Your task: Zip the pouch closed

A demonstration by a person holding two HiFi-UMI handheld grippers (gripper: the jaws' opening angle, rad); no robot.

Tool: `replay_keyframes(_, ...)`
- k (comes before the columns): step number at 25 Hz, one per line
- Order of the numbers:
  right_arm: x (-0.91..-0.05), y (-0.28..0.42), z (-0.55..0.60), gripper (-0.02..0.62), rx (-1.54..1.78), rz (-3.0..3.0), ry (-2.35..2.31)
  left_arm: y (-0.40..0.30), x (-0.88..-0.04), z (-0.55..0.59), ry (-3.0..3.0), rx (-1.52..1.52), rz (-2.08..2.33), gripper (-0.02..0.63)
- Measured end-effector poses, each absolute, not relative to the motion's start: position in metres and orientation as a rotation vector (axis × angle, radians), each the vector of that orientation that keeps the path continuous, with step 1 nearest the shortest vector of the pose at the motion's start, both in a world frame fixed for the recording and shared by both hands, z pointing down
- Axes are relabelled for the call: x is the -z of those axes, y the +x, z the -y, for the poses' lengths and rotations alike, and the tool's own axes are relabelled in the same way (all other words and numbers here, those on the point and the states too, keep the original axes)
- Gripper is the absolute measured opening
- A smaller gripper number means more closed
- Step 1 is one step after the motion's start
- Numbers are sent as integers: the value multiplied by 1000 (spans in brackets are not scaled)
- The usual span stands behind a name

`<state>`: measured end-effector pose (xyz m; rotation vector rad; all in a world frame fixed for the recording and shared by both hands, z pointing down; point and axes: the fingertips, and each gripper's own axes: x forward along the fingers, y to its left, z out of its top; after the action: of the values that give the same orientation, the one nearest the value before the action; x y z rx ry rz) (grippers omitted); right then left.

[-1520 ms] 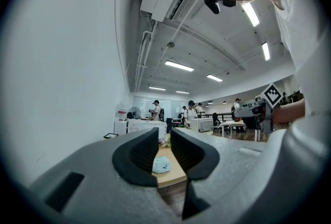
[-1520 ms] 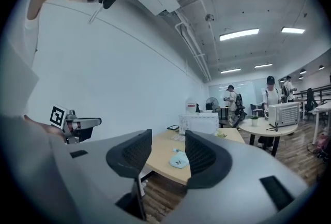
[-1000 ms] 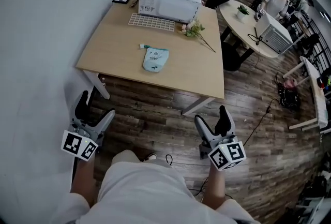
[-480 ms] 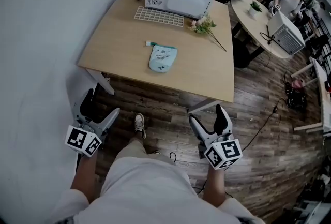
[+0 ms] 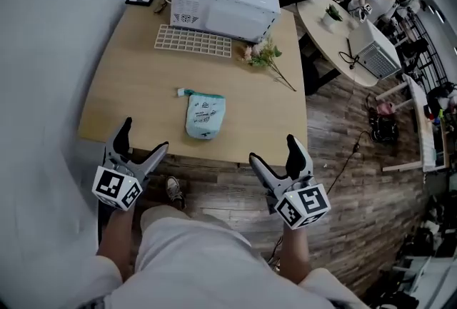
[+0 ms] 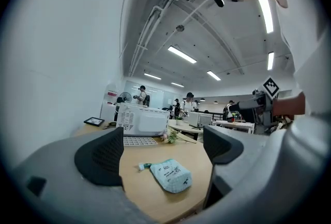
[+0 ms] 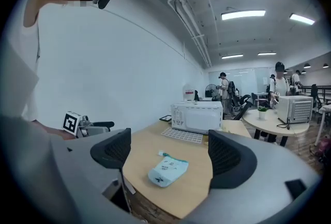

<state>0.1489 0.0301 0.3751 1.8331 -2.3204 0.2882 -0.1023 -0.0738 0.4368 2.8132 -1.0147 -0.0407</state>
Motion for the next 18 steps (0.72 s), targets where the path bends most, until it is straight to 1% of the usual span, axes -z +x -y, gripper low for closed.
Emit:
replay_keyframes(6,-382,132,29,453,-278,2247,1766,-85,-463,138,2816,10,898,476)
replay_keyframes(11,-402,133,57,453,-358,2258,1747,-62,-504,163,2833,-197,818,476)
replay_keyframes(18,-412,147,98,451,-387,2353,1669,-27,-541,197,2825,-385,788,474)
